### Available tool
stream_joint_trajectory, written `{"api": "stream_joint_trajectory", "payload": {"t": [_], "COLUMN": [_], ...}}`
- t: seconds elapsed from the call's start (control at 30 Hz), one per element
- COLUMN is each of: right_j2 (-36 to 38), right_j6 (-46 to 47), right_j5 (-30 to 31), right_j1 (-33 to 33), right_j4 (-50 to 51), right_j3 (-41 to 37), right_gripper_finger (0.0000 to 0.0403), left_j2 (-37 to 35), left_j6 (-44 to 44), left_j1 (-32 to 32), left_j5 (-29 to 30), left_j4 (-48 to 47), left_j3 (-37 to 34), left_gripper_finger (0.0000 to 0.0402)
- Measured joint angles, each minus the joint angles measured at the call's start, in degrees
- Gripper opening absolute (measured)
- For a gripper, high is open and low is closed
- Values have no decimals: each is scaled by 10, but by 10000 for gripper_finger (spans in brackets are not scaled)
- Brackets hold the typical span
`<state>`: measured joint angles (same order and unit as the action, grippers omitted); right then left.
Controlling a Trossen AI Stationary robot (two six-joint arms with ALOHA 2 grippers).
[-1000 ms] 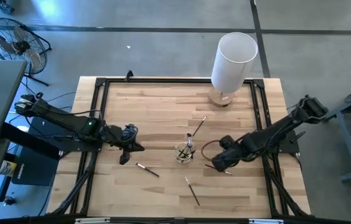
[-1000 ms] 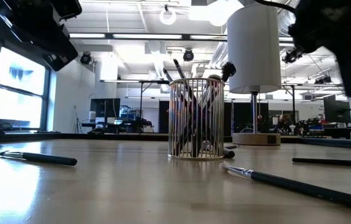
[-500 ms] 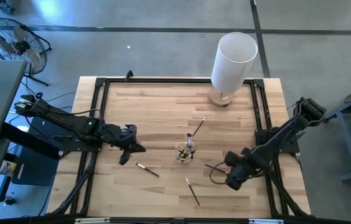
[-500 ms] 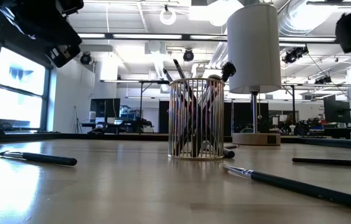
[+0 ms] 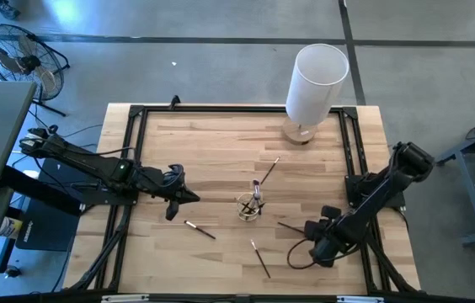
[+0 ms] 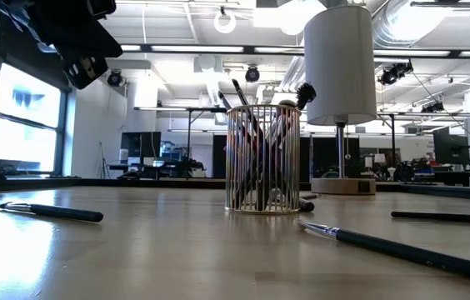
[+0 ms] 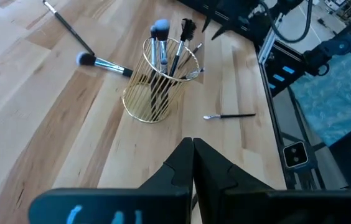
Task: Put items in baskets/containers
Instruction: Put the eyeshadow brush into the mesh organizer
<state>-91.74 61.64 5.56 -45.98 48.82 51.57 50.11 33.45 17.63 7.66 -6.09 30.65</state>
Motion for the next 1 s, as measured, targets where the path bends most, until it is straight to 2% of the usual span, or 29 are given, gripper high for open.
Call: {"api": "stream_joint_trajectory", "payload": {"t": [0.4, 0.5, 0.7, 1.0], "right_j2": [-47, -49, -36, -5], "right_j6": [-17, -16, 56, 56], "right_j5": [20, 10, 2, 9], "right_j1": [2, 2, 2, 5], "right_j4": [-16, -47, -114, -130], "right_j3": [0, -10, -63, -76], "right_gripper_finger": [129, 129, 127, 73], "left_j2": [0, 0, 0, 0], "left_j6": [0, 0, -1, -2], "left_j1": [0, 0, 0, 0], "left_j5": [7, 7, 7, 11], "left_j4": [0, 0, 0, 0], "left_j3": [0, 0, 0, 0], "left_gripper_finger": [0, 0, 0, 0]}}
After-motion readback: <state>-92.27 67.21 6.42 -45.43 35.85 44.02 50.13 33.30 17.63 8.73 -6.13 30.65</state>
